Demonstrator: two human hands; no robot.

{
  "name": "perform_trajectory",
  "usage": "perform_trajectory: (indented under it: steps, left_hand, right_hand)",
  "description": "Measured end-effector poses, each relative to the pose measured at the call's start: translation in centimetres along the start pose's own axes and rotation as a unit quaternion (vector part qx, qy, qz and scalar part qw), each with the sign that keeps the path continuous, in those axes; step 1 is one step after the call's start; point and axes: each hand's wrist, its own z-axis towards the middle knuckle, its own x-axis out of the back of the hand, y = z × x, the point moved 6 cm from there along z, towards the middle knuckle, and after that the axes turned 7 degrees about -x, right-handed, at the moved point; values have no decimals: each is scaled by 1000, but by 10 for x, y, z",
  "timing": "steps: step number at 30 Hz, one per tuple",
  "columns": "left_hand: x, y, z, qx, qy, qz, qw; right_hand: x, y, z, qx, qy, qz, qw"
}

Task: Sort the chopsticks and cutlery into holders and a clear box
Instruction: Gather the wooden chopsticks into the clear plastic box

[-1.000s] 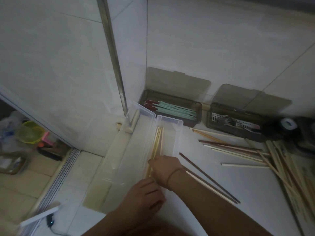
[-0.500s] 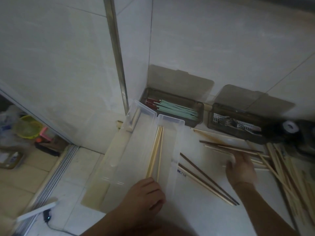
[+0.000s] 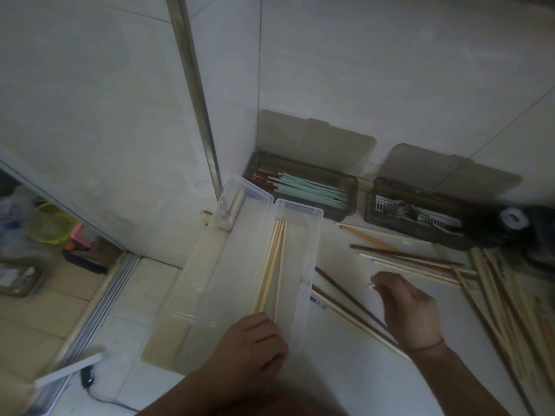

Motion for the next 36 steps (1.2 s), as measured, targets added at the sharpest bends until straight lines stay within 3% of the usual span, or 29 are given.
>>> perform_trajectory:
  steps: [2,5,11,14,18,20,23,24,27,30,33,36]
  left_hand:
    - [0,1,0,-5,9,0,1000]
    - [-1,0,-1,-17,13,-4,1000]
    - [0,-1,-3,-23,25,-13,999]
    - [-3,-2,-4,-22,9,-11,1000]
    - [-6,-3,-5,-18,-1,-7,1000]
    - [-6,-3,-4,-18,-4,-5,1000]
    - [-6,-4,-6,-12,-6,-7,1000]
    - [-6,-4,-6,-10,-7,-7,1000]
    - [-7,-5,-6,-5,-16,-6,1000]
    - [-7,-4,-5,0,-31,-3,1000]
    - [-5,-4,-4,4,-36,-1,999]
    - [-3,-1,-1,-1,-28,6,1000]
  right_hand:
    - [6,-41,5,93,8,103,990]
    - [3,-97,1,236,-69,190,950]
    - [-31,-135,7,373,-197,142,895]
    - [-66,-129,14,382,-293,70,874]
    - [-106,-119,20,270,-471,-69,837]
    - [-117,-117,19,226,-514,-139,815]
    - [-119,-123,21,212,-500,-170,823]
    - [-114,-127,21,214,-471,-144,843]
    - [-80,-129,30,159,-261,63,950]
    - [-47,-84,20,-14,-75,151,986]
    - [-40,-24,-9,-151,-62,82,983]
    - [-39,15,-35,-175,-97,22,979]
